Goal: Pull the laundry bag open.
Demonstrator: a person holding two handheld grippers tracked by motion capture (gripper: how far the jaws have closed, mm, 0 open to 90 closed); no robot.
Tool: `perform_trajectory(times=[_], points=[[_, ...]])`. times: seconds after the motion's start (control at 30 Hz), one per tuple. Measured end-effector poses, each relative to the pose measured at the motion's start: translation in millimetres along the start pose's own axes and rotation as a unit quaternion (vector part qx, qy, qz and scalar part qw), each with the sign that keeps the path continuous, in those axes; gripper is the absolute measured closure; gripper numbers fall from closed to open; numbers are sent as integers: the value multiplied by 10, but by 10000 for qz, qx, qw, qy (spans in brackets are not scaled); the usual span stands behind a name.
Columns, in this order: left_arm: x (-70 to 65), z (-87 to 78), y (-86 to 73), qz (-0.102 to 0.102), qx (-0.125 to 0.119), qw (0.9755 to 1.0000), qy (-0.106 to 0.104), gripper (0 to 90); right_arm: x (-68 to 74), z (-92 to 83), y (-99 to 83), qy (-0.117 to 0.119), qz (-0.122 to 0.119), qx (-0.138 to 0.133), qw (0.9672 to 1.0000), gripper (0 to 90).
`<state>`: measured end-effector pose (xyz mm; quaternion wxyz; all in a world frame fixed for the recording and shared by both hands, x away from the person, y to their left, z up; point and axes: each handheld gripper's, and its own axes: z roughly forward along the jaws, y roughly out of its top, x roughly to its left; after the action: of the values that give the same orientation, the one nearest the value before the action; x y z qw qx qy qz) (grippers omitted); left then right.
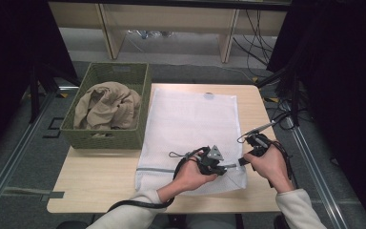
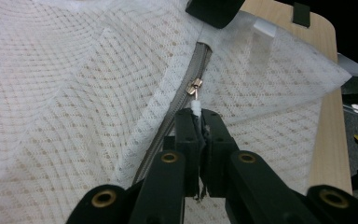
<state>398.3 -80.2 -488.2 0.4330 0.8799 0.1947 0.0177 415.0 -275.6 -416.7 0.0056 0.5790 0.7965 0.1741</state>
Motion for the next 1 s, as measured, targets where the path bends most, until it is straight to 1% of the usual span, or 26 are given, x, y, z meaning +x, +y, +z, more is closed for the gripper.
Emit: perform_trajectory(times=[0.03, 0.1, 0.17, 0.2, 0.23, 0.27, 0.3, 0.33, 0.37, 0.4, 0.43, 0.47, 0.5, 0.53, 0.57, 0.6, 0.63, 0.67, 0.73, 0.77, 0.8, 0.83, 0.9, 0.93, 0.97, 1.0], points=[[-6, 2, 0, -21, -26, 10000, -39, 867, -3, 3, 1, 21, -69, -53, 10000, 866], [-4, -7, -2, -6, 17, 10000, 17, 866, -2, 3, 0, 14, -59, -43, 10000, 866], [0, -13, -13, -25, 49, 10000, 2, 867, -2, -1, -1, -99, 21, 2, 9999, 866], [2, -14, -16, -23, 44, 10000, -19, 867, -13, -3, -2, -126, -13, -10, 9999, 866], [4, -15, -22, -28, 28, 10000, -34, 867, -18, -1, -2, -126, -27, -16, 9999, 866], [10, -24, -26, 5, 76, 10000, -7, 866, -18, 2, -4, -102, -11, -38, 9999, 866], [0, -19, -30, -64, 24, 10000, -39, 867, -26, 10, -3, -80, -72, -47, 9999, 866], [0, -19, -31, -70, 21, 10000, -42, 866, 24, -11, -4, -68, 274, 133, 9995, 866], [1, -22, -32, -60, 26, 10000, -38, 866, -9, 6, -2, -81, 29, 6, 10000, 866], [5, -32, -31, -60, 49, 10000, 26, 867, -23, 12, 0, -69, -54, -11, 10000, 866], [8, -36, -30, -46, 57, 10000, 23, 867, 6, -6, -2, -56, 170, 95, 9998, 866], [15, -41, -30, -15, 69, 10000, 27, 866, -29, 8, -2, -66, -39, -43, 10000, 866], [13, -44, -31, -44, 55, 10000, 27, 866, -33, 6, -2, -77, -58, -40, 9999, 866], [14, -50, -30, -18, 62, 10000, 22, 866, -29, 4, -4, -65, 0, -34, 10000, 866], [22, -64, -31, 43, 109, 9999, 59, 866, -29, 3, -3, -87, -7, -29, 10000, 866], [24, -69, -32, 55, 104, 9999, 54, 866, -27, 3, -2, -89, -4, -26, 10000, 866], [15, -68, -37, -48, 39, 10000, 41, 867, -26, 2, -1, -86, 6, -30, 10000, 866], [16, -72, -41, -68, 6, 10000, 38, 866, -27, 3, -1, -93, -2, -30, 10000, 866], [26, -84, -48, -46, 23, 10000, 50, 867, -36, 6, -1, -96, -3, -33, 9999, 866], [31, -86, -53, -45, 22, 10000, 19, 866, -36, 6, -2, -109, 3, -37, 9999, 866], [25, -89, -58, -75, 27, 10000, 47, 866, -37, 7, -1, -99, -10, -31, 9999, 866], [26, -95, -58, -48, 36, 10000, 56, 867, -36, 8, -1, -112, -11, -35, 9999, 866], [25, -101, -59, -56, 30, 10000, 54, 866, -37, 7, -1, -110, -7, -48, 9999, 866], [25, -103, -57, -59, 31, 10000, 49, 866, -11, 2, -4, -110, 196, 16, 9997, 866], [31, -110, -58, -42, 70, 9999, 73, 866, -18, 5, -4, -94, 149, -24, 9998, 866], [31, -110, -58, -61, 45, 10000, 53, 866, -4, -4, -5, -139, 259, 39, 9996, 866]])
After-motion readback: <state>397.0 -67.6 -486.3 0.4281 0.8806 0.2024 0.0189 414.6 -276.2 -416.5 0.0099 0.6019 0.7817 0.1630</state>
